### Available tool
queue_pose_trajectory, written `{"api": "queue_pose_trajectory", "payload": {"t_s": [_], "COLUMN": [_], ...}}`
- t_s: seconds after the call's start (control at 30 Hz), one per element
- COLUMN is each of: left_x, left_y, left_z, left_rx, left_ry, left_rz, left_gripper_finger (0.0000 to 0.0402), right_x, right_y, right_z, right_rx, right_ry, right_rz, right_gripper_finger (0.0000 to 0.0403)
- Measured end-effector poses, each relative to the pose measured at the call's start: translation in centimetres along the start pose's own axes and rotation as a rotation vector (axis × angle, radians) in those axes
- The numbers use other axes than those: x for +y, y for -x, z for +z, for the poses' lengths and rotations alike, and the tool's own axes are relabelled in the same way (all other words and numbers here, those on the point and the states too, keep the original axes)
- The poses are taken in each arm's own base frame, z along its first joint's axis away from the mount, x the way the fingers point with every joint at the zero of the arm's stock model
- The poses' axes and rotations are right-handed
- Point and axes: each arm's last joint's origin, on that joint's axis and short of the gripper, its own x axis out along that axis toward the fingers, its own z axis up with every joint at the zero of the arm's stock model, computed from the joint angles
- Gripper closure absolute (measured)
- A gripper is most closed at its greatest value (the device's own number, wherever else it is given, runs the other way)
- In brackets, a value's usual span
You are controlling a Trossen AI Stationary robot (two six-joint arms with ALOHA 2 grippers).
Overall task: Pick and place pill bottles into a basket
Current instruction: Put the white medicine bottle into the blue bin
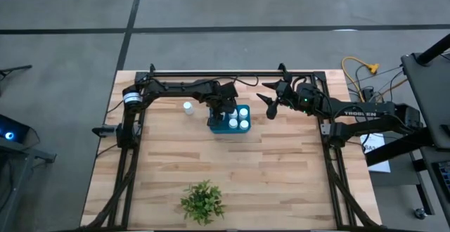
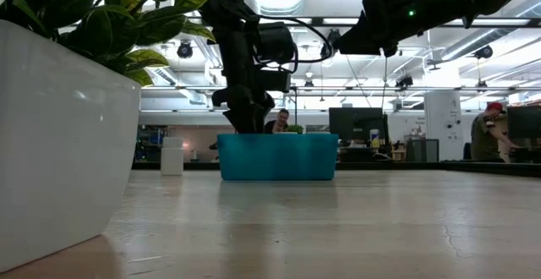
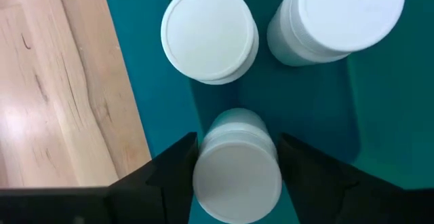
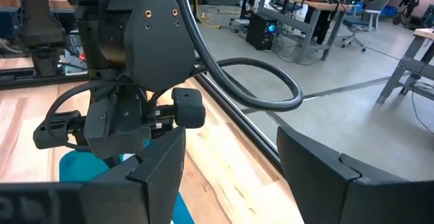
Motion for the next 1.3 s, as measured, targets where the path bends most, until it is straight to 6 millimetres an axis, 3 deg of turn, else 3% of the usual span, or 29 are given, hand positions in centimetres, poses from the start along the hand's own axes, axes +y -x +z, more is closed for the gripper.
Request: {"api": "queue_pose_trajectory", "payload": {"t_s": [0.47, 1.0, 1.3], "left_x": [0.0, -0.5, -0.9], "left_y": [0.2, 3.1, 5.8], "left_z": [0.0, -0.3, -0.9], "left_rx": [-0.001, -0.017, -0.027], "left_ry": [0.002, 0.015, 0.021], "left_rz": [0.002, 0.012, 0.021], "left_gripper_finger": [0.0154, 0.0152, 0.0152], "right_x": [0.0, 0.0, 0.0], "right_y": [0.0, 0.0, 0.0], "right_z": [0.0, -0.1, -0.1], "right_rx": [0.0, 0.007, 0.015], "right_ry": [0.0, 0.003, 0.008], "right_rz": [0.0, 0.0, 0.001], "right_gripper_finger": [0.0179, 0.0179, 0.0179]}}
